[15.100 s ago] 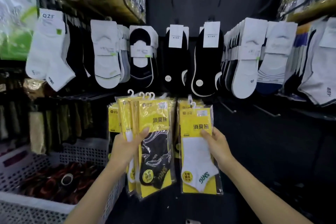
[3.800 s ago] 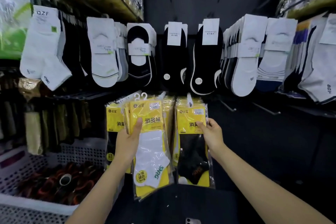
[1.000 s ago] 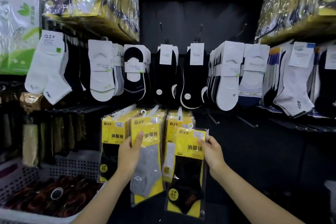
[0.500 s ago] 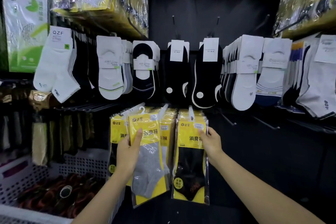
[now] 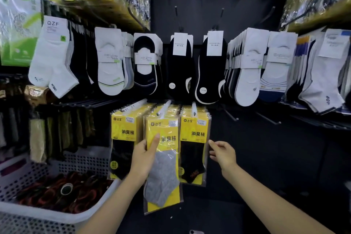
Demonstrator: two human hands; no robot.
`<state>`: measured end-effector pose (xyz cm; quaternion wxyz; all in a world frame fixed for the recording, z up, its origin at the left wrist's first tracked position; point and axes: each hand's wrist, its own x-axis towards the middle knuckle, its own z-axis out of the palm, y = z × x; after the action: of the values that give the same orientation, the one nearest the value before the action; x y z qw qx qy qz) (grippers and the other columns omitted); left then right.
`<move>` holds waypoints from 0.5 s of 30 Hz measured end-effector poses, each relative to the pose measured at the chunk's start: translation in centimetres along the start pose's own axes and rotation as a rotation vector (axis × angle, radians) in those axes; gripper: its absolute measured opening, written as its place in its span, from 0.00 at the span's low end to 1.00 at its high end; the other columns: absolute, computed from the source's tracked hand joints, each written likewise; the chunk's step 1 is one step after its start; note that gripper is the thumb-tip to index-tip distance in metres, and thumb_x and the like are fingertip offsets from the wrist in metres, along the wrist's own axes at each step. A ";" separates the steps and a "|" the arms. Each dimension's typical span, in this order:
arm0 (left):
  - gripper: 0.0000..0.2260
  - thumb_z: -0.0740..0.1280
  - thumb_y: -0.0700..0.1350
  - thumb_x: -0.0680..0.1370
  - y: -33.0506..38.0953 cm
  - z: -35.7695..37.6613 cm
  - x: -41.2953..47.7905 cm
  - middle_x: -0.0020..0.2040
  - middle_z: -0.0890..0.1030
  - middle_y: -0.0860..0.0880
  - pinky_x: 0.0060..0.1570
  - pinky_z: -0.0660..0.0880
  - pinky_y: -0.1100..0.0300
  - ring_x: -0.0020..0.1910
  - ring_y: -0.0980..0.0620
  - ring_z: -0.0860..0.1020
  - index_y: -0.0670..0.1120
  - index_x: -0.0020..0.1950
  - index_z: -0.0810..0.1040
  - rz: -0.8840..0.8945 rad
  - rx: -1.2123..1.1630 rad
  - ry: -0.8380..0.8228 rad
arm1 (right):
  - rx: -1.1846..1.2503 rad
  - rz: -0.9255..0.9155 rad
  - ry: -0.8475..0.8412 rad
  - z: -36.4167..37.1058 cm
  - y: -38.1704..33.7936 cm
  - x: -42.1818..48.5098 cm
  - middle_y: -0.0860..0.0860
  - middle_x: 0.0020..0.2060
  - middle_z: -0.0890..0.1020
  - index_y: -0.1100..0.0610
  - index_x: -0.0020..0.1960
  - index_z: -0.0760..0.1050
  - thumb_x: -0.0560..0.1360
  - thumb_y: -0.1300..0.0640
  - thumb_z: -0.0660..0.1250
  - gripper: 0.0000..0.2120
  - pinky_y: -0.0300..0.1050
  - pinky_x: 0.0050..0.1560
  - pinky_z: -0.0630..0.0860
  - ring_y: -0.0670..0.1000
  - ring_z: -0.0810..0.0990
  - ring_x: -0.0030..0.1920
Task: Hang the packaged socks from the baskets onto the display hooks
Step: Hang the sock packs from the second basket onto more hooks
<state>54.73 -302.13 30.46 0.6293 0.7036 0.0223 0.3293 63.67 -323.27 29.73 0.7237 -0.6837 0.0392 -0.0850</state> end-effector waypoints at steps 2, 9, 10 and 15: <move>0.17 0.64 0.55 0.76 -0.1 1.5 -0.7 0.22 0.67 0.57 0.26 0.61 0.70 0.23 0.60 0.66 0.46 0.33 0.70 -0.019 -0.001 -0.079 | 0.003 -0.027 -0.144 -0.6 -1.0 -1.5 0.56 0.47 0.81 0.59 0.51 0.76 0.77 0.53 0.67 0.09 0.43 0.46 0.80 0.50 0.80 0.45; 0.13 0.65 0.58 0.72 1.1 8.5 -3.3 0.42 0.85 0.58 0.39 0.75 0.71 0.44 0.61 0.82 0.51 0.48 0.81 -0.094 -0.121 -0.359 | 0.065 -0.103 -0.386 -3.7 -2.5 -4.3 0.48 0.45 0.86 0.55 0.55 0.79 0.77 0.53 0.66 0.09 0.34 0.40 0.78 0.45 0.85 0.46; 0.15 0.65 0.59 0.72 1.3 9.4 -3.7 0.43 0.85 0.57 0.40 0.75 0.70 0.45 0.60 0.83 0.51 0.49 0.81 -0.099 -0.124 -0.388 | 0.082 -0.105 -0.374 -4.5 -2.3 -4.3 0.48 0.45 0.86 0.55 0.55 0.79 0.77 0.54 0.66 0.09 0.35 0.40 0.78 0.46 0.85 0.47; 0.16 0.64 0.51 0.78 1.4 13.5 -5.2 0.51 0.83 0.53 0.43 0.75 0.70 0.50 0.58 0.81 0.46 0.63 0.75 -0.111 -0.164 -0.442 | 0.112 -0.110 -0.176 -8.9 -1.4 -3.3 0.54 0.47 0.85 0.60 0.55 0.78 0.78 0.59 0.65 0.08 0.39 0.45 0.80 0.51 0.84 0.47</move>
<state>56.75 -316.52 29.61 0.6910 0.7029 -0.1042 0.1330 58.82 -331.52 30.33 0.7556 -0.6482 -0.0669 -0.0665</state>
